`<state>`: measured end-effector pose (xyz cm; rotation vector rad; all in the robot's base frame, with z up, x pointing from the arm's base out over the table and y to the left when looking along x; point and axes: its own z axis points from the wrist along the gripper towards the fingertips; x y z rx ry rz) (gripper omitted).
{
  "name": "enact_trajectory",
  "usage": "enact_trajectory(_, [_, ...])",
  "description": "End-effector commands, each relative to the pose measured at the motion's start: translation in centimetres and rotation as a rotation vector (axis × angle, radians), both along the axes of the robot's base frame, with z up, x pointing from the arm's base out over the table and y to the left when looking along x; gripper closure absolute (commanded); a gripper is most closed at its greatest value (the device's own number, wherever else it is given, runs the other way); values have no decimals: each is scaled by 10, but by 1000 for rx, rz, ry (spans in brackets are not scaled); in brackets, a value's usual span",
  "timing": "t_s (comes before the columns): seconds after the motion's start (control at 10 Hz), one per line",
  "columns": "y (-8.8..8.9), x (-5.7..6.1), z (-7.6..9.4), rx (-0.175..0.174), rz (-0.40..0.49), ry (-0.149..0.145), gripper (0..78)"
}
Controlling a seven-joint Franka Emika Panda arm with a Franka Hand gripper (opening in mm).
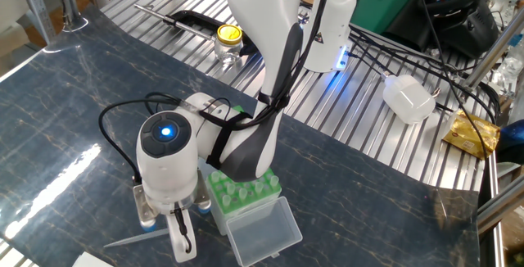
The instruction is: Transfer all large pipette tips from one holder to another
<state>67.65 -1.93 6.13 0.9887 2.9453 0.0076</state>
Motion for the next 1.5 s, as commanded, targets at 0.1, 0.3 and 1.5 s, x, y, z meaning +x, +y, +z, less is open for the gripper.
enact_trajectory(0.1, [0,1,1,-1,-8,-4,764])
enact_trajectory(0.3, [0,1,1,-1,-8,-4,764])
enact_trajectory(1.5, [-30,-9,98,-8,-39,21,764])
